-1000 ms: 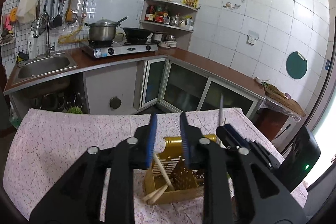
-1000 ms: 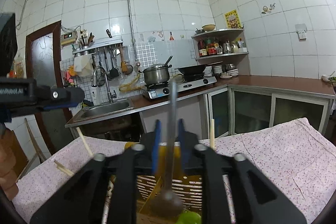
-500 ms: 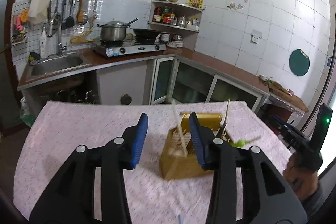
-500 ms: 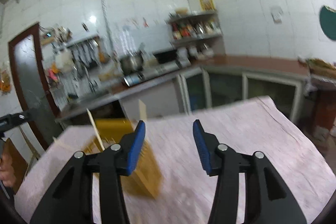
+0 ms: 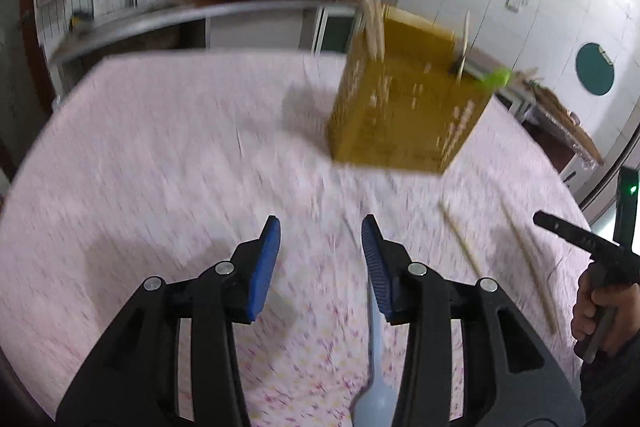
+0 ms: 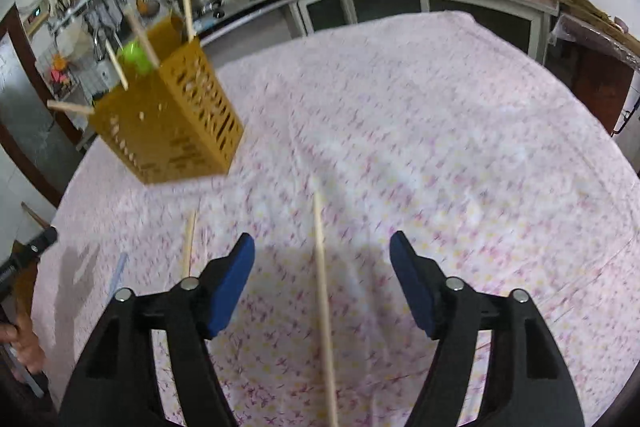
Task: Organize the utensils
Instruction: 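Move both open tools down to the light blue spoon and loose chopsticks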
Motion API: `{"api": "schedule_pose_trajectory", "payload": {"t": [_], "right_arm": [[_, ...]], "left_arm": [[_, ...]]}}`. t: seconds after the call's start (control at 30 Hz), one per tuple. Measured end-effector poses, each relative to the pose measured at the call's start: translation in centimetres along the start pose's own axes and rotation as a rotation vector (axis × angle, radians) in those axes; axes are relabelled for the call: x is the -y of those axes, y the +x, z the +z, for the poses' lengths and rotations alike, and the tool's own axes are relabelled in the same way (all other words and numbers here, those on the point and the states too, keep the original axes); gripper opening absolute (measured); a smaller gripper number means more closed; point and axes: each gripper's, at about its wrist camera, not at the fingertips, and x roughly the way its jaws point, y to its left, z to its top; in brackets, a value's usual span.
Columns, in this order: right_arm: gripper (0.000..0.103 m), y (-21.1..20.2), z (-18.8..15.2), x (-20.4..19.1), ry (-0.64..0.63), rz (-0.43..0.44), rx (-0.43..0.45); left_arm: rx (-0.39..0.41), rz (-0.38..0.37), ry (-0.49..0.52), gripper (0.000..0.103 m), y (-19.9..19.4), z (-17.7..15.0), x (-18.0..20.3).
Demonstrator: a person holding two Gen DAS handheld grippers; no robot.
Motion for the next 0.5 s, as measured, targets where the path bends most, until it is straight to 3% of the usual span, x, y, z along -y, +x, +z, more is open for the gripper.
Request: {"api": "schedule_pose_trajectory", "payload": {"t": [0.37, 0.5], "right_arm": [[0.089, 2.1, -1.8, -2.9, -0.041, 0.018, -0.081], [0.099, 3.0, -2.9, -5.5, -0.124, 0.026, -0.101]], "left_arm": [[-0.085, -0.011, 0.017, 0.041, 2.6, -2.9, 1.9], [-0.113, -0.012, 0.013, 0.042, 3.7, -3.5, 2.5]]}}
